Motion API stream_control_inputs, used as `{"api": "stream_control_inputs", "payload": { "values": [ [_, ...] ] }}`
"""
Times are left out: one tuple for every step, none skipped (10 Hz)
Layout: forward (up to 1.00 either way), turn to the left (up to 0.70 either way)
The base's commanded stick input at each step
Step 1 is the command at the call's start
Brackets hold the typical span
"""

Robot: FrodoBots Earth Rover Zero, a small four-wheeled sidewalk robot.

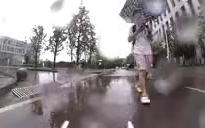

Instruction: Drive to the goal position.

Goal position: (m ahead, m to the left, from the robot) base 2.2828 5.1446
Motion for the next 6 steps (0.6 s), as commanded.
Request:
{"api": "stream_control_inputs", "payload": {
  "values": [
    [0.70, 0.14],
    [0.70, 0.14],
    [0.70, 0.14],
    [0.70, 0.14],
    [0.70, 0.14],
    [0.70, 0.14]
  ]
}}
